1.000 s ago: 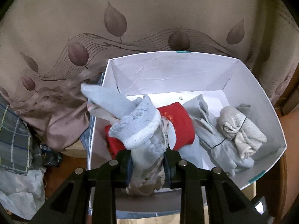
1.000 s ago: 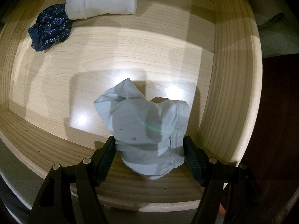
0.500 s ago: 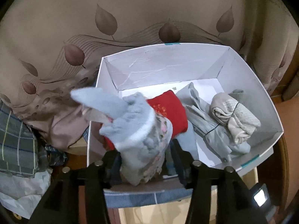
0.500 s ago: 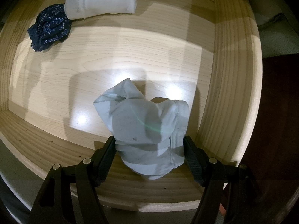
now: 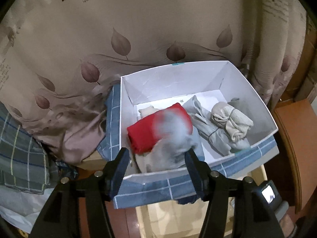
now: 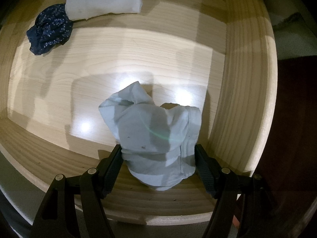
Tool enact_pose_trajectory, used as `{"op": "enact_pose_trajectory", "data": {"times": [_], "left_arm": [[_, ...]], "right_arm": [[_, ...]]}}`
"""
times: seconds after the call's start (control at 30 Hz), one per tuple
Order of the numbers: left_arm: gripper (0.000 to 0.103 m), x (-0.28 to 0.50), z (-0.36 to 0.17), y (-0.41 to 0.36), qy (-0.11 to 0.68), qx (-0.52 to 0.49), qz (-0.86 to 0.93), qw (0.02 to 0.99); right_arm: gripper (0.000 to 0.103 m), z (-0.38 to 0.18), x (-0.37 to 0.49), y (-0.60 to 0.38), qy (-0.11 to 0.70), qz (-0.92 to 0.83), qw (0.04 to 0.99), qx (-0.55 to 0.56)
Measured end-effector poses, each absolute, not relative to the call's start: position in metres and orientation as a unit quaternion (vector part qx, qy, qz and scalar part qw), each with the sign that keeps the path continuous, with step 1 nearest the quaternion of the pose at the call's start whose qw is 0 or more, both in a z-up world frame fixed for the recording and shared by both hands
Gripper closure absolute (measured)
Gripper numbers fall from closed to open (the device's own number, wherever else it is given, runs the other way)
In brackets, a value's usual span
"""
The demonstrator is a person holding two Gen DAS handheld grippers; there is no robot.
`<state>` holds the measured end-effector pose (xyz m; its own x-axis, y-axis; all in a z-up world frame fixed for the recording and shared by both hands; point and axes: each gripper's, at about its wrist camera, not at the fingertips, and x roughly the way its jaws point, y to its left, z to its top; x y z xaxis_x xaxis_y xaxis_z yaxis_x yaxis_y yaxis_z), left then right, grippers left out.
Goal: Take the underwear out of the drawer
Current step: 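Withdraw the left tool from the box back over the drawer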
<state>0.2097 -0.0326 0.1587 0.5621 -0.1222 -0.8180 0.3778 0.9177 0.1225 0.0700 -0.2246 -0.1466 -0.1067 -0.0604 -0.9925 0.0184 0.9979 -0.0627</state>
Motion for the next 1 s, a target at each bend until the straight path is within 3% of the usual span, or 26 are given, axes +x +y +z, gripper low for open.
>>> {"op": "enact_pose_trajectory", "data": {"times": [0.47, 1.0], "left_arm": [[0.043, 0.156, 0.142, 0.016, 0.463, 0.128, -0.126, 0.868], [0.043, 0.086, 0.022, 0.023, 0.504, 0.100, -0.087, 0.854]], "right_arm": [[0.035, -0.150, 0.071, -0.221, 0.749, -0.041, 0.661, -0.020], [0.035, -0.157, 0.072, -0.215, 0.754, -0.053, 0.654, -0.028]]}}
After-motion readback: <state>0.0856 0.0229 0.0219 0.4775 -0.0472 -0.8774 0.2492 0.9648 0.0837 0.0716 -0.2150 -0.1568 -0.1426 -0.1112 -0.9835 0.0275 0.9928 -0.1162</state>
